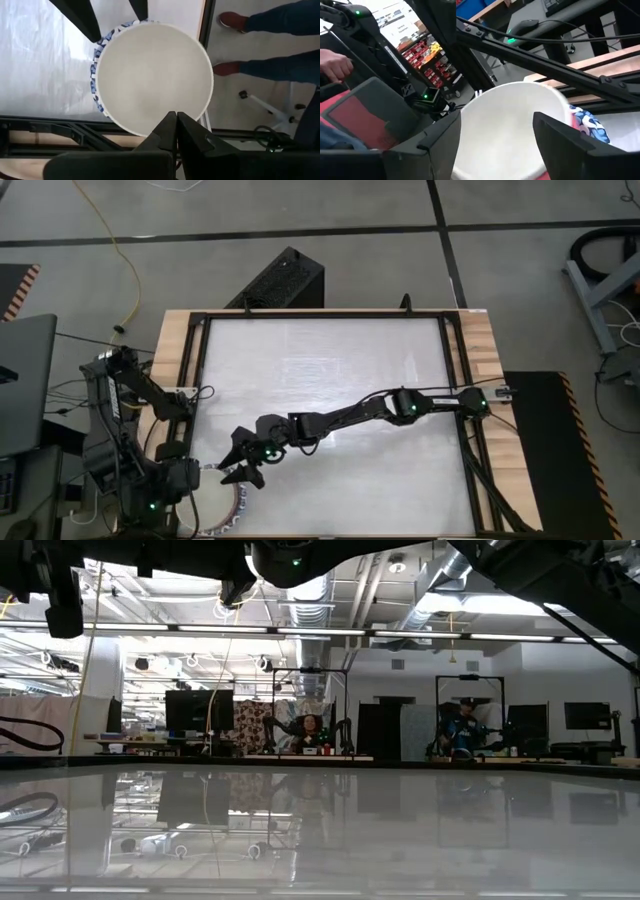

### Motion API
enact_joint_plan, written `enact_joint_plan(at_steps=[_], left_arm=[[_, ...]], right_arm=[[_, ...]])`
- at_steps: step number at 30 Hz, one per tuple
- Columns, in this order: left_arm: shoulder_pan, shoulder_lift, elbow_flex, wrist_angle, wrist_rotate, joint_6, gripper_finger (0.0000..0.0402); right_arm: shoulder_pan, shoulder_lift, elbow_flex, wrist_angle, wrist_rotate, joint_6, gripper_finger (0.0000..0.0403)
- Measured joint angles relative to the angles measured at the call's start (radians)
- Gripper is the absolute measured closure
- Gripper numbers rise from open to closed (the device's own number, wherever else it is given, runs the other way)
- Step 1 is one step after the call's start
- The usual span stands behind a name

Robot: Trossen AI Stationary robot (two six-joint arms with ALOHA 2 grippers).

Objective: Nest bowls inside each other by size order
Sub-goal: Stack the gray bowl onto the orange bowl

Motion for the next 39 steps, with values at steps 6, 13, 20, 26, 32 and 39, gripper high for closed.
enact_joint_plan(at_steps=[6, 13, 20, 26, 32, 39], left_arm=[[-0.002, 0.000, 0.000, 0.001, -0.009, -0.018, 0.0401], [-0.108, 0.000, 0.000, 0.051, -0.374, -0.085, 0.0401], [-0.191, 0.044, 0.000, 0.022, -0.742, -0.218, 0.0401], [-0.188, 0.140, 0.000, -0.046, -0.817, -0.269, 0.0401], [-0.190, 0.204, 0.000, -0.117, -0.838, -0.461, 0.0401], [-0.190, 0.208, 0.000, -0.122, -0.887, -0.516, 0.0401]], right_arm=[[-0.009, -0.005, 0.000, -0.005, 0.001, 0.029, 0.0133], [-0.032, -0.070, 0.001, -0.033, -0.050, -0.062, 0.0133], [0.006, -0.064, 0.000, -0.005, -0.019, -0.195, 0.0133], [0.026, -0.062, -0.003, -0.004, 0.008, -0.306, 0.0136], [0.050, -0.049, -0.003, 0.007, 0.011, -0.378, 0.0161], [0.065, -0.046, -0.026, -0.005, 0.029, -0.451, 0.0186]])
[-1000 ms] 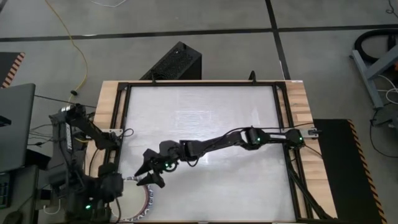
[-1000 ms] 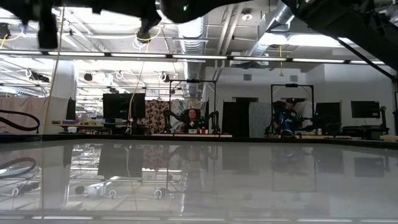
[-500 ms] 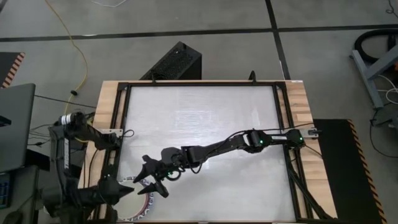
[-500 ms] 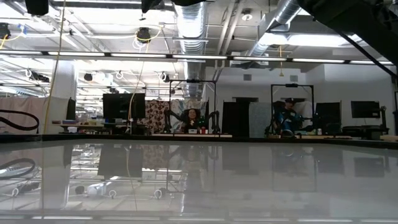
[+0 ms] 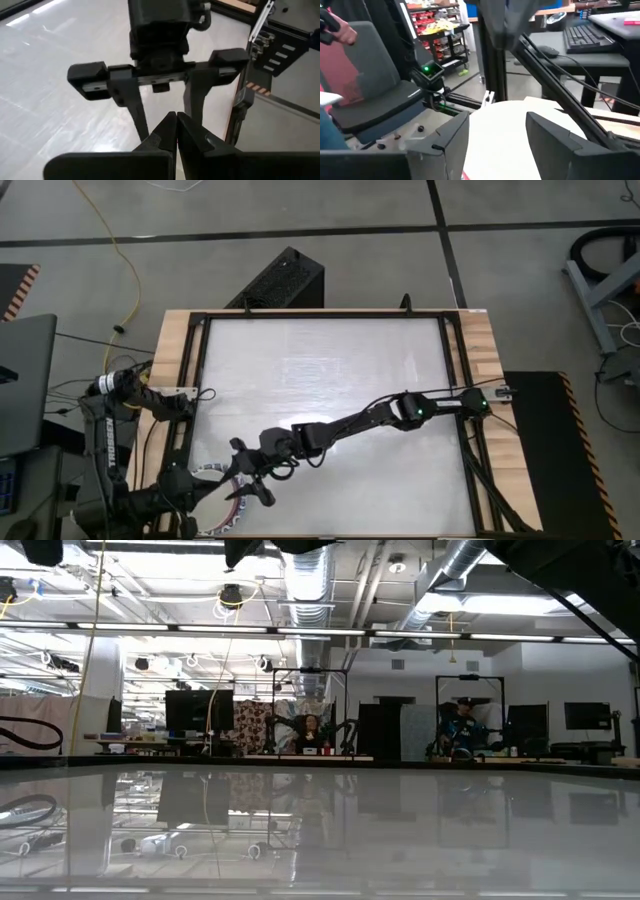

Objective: Nest bowls inside each other by size order
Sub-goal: Stack the gray bowl onto the orange bowl

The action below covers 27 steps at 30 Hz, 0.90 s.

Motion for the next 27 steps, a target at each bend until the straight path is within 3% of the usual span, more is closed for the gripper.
enact_joint_plan(at_steps=[11, 27], left_arm=[[0.009, 0.000, 0.000, -0.017, -0.009, -0.008, 0.0401], [0.012, 0.000, 0.000, -0.034, -0.009, -0.016, 0.0401]], right_arm=[[0.015, 0.067, -0.002, 0.032, 0.035, -0.009, 0.0203], [0.016, 0.065, 0.000, -0.083, 0.062, -0.104, 0.0205]])
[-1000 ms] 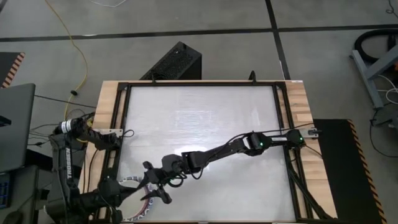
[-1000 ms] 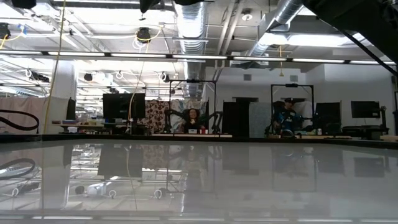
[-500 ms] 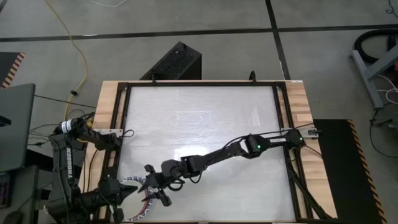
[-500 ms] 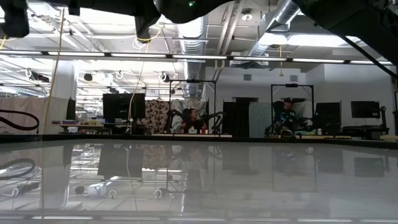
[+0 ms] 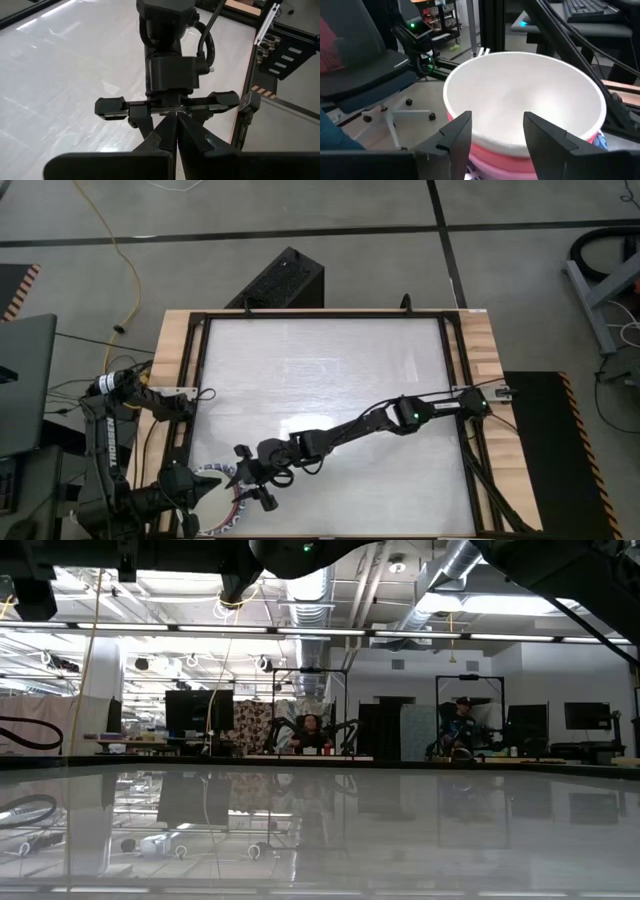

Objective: Nest bowls inside each other by size order
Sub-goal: Stack the gray bowl onto the orange bowl, then return to Home Position

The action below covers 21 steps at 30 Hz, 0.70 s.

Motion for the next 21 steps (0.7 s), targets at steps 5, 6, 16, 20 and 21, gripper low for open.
enact_joint_plan(at_steps=[5, 6, 16, 20, 21], left_arm=[[0.000, 0.000, 0.000, 0.001, 0.000, -0.023, 0.0401], [0.000, 0.000, 0.000, 0.001, 0.000, -0.025, 0.0401], [0.000, -0.082, 0.000, 0.005, -0.157, -0.103, 0.0401], [0.001, -0.171, 0.000, 0.027, -0.207, -0.033, 0.0401], [0.003, -0.197, 0.000, 0.036, -0.225, -0.002, 0.0401]], right_arm=[[0.000, 0.000, 0.000, -0.023, 0.000, 0.000, 0.0205], [0.000, 0.000, 0.000, -0.024, 0.000, 0.000, 0.0205], [-0.023, -0.086, 0.023, -0.037, -0.001, 0.042, 0.0205], [-0.048, -0.205, 0.024, -0.101, -0.001, 0.034, 0.0205], [-0.056, -0.233, 0.024, -0.126, -0.001, 0.040, 0.0205]])
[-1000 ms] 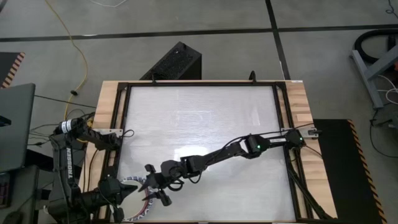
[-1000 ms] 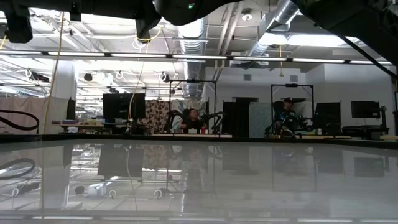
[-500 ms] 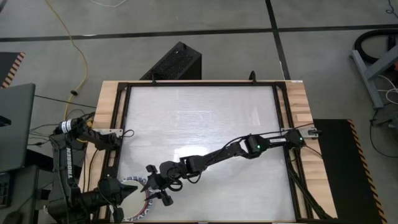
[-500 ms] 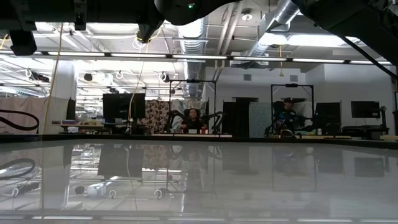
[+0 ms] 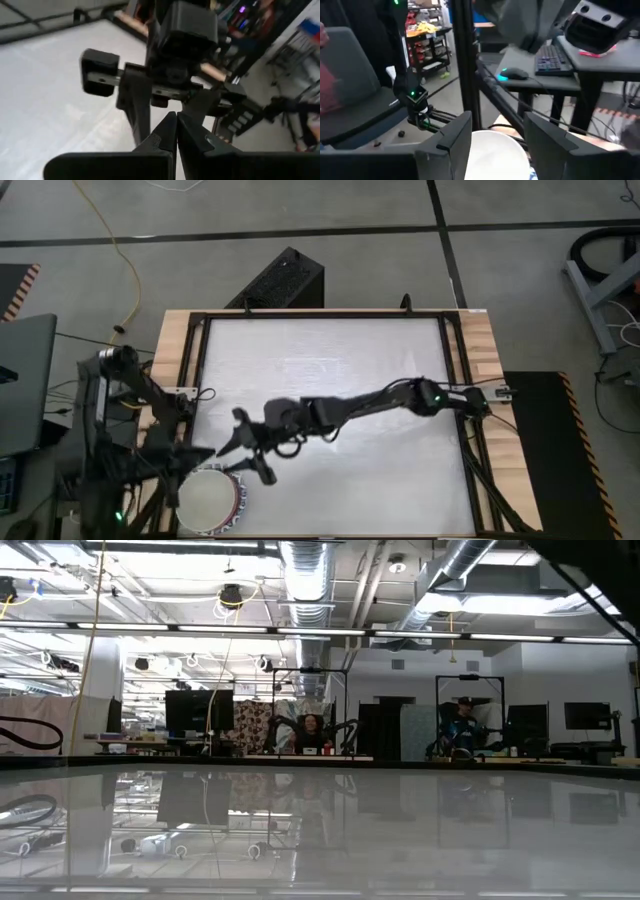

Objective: Nest bowls inside each other by size order
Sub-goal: Return to Home Position

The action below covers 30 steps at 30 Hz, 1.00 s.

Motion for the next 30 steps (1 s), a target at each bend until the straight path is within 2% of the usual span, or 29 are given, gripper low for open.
enact_joint_plan(at_steps=[4, 7, 12, 16, 20, 25, 30], left_arm=[[0.005, -0.099, 0.000, 0.073, -0.134, 0.188, 0.0401], [0.005, -0.162, 0.001, 0.164, -0.228, 0.406, 0.0401], [0.005, -0.248, 0.001, 0.331, -0.283, 0.780, 0.0401], [0.005, -0.308, 0.001, 0.463, -0.330, 0.998, 0.0401], [0.005, -0.368, 0.001, 0.542, -0.337, 1.058, 0.0401], [0.005, -0.419, 0.001, 0.547, -0.255, 0.987, 0.0401], [0.005, -0.473, 0.000, 0.550, -0.234, 1.081, 0.0402]], right_arm=[[-0.026, -0.111, -0.004, -0.138, 0.000, -0.006, 0.0205], [-0.047, -0.205, -0.003, -0.220, 0.000, -0.021, 0.0205], [-0.091, -0.345, -0.002, -0.358, 0.000, 0.037, 0.0205], [-0.120, -0.459, -0.003, -0.498, 0.000, 0.043, 0.0205], [-0.146, -0.586, -0.002, -0.657, 0.000, 0.039, 0.0205], [-0.200, -0.729, -0.003, -0.842, 0.000, 0.121, 0.0204], [-0.223, -0.879, -0.002, -0.934, 0.029, 0.114, 0.0204]])
